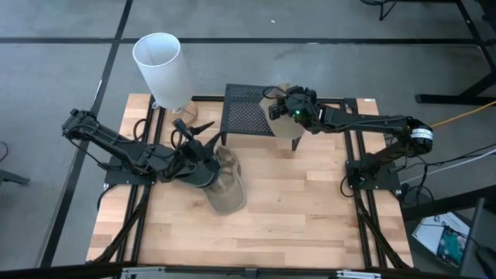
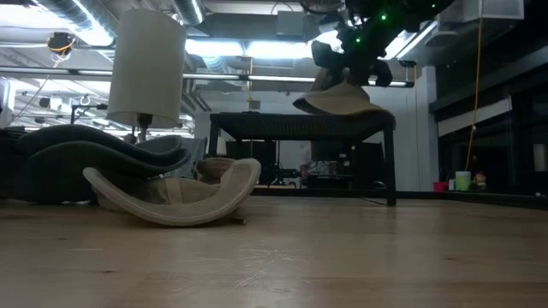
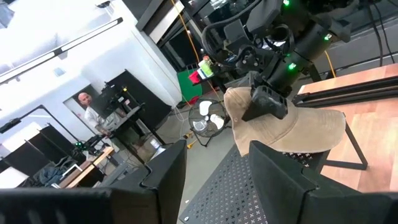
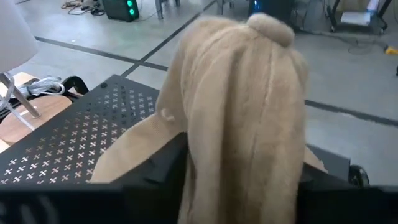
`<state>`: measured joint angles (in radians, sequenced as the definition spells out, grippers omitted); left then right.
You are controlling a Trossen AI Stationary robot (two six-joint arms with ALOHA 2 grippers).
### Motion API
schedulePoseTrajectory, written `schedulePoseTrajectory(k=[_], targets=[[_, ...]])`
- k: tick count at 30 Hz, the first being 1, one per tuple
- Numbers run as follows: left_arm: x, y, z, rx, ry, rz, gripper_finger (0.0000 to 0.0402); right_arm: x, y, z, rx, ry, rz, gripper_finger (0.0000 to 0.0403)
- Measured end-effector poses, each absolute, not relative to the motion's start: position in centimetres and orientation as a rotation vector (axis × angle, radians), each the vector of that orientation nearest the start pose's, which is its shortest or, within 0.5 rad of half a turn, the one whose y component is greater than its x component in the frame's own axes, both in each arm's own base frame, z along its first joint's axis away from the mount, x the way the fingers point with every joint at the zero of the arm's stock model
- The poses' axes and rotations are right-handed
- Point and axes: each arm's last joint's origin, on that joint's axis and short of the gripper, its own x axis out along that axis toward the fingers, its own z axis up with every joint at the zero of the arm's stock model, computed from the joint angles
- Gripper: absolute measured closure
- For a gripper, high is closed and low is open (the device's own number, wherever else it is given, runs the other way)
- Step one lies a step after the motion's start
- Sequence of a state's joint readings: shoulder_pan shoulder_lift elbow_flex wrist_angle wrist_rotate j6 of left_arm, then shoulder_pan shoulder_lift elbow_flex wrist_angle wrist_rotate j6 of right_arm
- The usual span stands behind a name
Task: Pick & Place hat
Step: Put the right brown cap on the shelf
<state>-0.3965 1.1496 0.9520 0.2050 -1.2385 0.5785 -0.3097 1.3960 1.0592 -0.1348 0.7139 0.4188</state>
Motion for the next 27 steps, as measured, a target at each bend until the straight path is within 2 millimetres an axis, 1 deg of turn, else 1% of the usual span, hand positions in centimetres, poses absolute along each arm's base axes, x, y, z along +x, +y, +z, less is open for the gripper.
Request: schedulePoseTrajectory(k=[4,8,13,17,21,25,27], targets=[[23.3,-6.8,35.6,0.538,0.238,0.819,0.0233,28.7,-11.3,30.4,0.249,0.219,-1.073,0.0174],[23.3,-6.8,35.6,0.538,0.238,0.819,0.0233,29.1,-11.3,31.3,0.183,0.165,-1.030,0.0116],[23.3,-6.8,35.6,0.538,0.238,0.819,0.0233,29.3,-11.3,32.0,0.113,0.139,-0.977,0.0068],[23.3,-6.8,35.6,0.538,0.238,0.819,0.0233,29.4,-11.3,32.6,0.100,0.139,-0.973,0.0051],[23.3,-6.8,35.6,0.538,0.238,0.819,0.0233,29.3,-11.3,33.6,0.103,0.141,-0.971,0.0048],[23.3,-6.8,35.6,0.522,0.231,0.820,0.0233,29.3,-10.3,35.2,0.105,0.181,-0.906,0.0048],[23.3,-6.9,35.6,0.501,0.221,0.817,0.0233,29.2,-9.6,35.7,0.099,0.241,-0.861,0.0052]])
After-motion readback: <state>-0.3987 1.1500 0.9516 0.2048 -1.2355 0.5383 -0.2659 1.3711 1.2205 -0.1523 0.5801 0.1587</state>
